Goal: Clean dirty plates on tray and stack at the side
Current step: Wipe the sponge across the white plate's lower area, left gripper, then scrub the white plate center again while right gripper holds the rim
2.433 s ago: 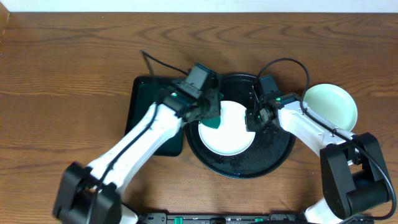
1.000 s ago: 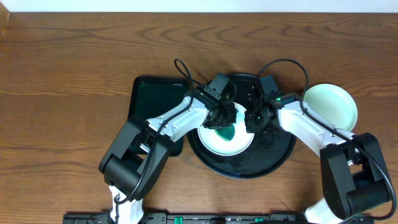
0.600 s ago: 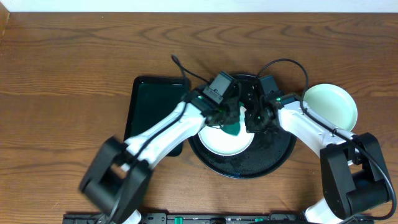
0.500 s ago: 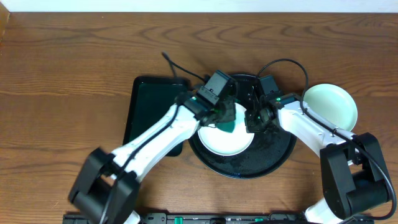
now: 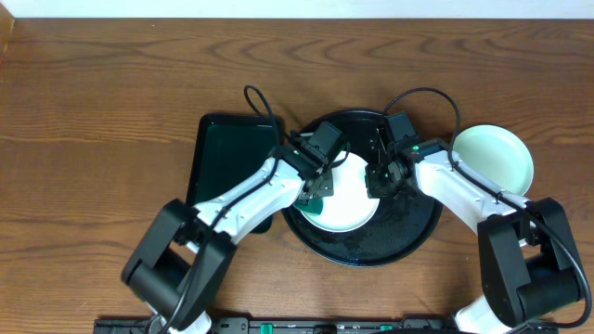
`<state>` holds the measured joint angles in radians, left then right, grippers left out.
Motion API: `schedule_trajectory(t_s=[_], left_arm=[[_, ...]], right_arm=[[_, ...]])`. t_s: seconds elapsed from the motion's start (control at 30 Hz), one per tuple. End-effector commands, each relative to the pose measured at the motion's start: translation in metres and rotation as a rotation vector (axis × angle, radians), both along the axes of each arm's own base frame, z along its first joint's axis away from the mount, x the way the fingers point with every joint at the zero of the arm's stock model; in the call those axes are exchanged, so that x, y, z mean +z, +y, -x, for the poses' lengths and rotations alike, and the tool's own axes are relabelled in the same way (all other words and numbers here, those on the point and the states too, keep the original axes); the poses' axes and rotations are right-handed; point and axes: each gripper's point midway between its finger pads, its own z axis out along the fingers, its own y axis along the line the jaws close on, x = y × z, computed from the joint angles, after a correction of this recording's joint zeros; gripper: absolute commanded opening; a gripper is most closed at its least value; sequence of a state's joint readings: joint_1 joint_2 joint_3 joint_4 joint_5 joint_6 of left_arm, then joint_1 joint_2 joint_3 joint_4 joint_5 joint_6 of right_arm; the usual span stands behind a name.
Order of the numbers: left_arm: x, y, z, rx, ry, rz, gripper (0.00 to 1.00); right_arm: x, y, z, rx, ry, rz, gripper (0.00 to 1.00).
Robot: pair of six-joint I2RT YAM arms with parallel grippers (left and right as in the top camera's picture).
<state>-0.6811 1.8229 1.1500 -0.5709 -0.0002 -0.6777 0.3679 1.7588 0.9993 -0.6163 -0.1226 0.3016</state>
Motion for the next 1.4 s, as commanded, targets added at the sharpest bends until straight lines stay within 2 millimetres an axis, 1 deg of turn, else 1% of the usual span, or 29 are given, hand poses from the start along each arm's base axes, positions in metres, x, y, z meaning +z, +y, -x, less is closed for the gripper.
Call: schedule_trajectory(t_s=[0.0, 0.07, 0.17, 0.27, 0.4, 0.57, 0.67, 0.73, 0.8, 0.93, 1.07, 1.13, 1.23, 1.3, 1.37], left_arm=[[-0.021, 0.008, 0.009, 0.022, 0.043, -0.052, 0.07], [-0.029, 0.002, 0.017, 0.01, 0.09, -0.031, 0.08], [-0.035, -0.016, 0.033, -0.025, 0.17, 0.047, 0.08], [-0.033, -0.039, 0.046, -0.066, 0.224, 0.145, 0.07], [-0.023, -0.072, 0.057, -0.128, 0.267, 0.289, 0.07], [-0.01, -0.099, 0.057, -0.171, 0.272, 0.424, 0.07], [-0.006, -0.104, 0.048, -0.178, 0.235, 0.451, 0.08], [-0.004, -0.103, 0.039, -0.184, 0.207, 0.465, 0.07], [0.0, -0.096, 0.025, -0.183, 0.18, 0.47, 0.07], [0.014, -0.07, -0.001, -0.118, 0.148, 0.475, 0.08], [0.04, -0.044, -0.019, -0.083, 0.086, 0.486, 0.08], [0.052, -0.031, -0.026, -0.058, 0.043, 0.463, 0.07], [0.066, -0.02, -0.031, -0.071, -0.036, 0.412, 0.07], [0.068, -0.016, -0.032, -0.07, -0.056, 0.382, 0.08], [0.066, -0.019, -0.03, -0.085, -0.052, 0.376, 0.08]], right_arm=[[0.007, 0.009, -0.002, 0.02, -0.006, -0.046, 0.01], [0.007, 0.009, -0.002, 0.02, -0.007, -0.046, 0.01], [0.007, 0.009, -0.002, 0.02, -0.007, -0.046, 0.01], [0.007, 0.011, -0.002, 0.025, -0.007, -0.046, 0.01], [0.007, 0.011, -0.001, 0.027, -0.007, -0.046, 0.01], [0.007, 0.012, -0.001, 0.028, -0.007, -0.046, 0.01], [0.007, 0.013, -0.001, 0.032, -0.007, -0.046, 0.01], [0.007, 0.013, -0.001, 0.033, -0.007, -0.046, 0.01], [0.007, 0.013, -0.001, 0.033, -0.007, -0.046, 0.01], [0.007, 0.013, -0.001, 0.033, -0.007, -0.046, 0.01], [0.007, 0.013, -0.001, 0.033, -0.007, -0.046, 0.01], [0.007, 0.013, -0.001, 0.033, -0.007, -0.046, 0.01], [0.007, 0.013, -0.001, 0.033, -0.007, -0.046, 0.01], [0.007, 0.013, -0.001, 0.033, -0.007, -0.046, 0.01], [0.007, 0.013, -0.001, 0.033, -0.007, -0.046, 0.01]])
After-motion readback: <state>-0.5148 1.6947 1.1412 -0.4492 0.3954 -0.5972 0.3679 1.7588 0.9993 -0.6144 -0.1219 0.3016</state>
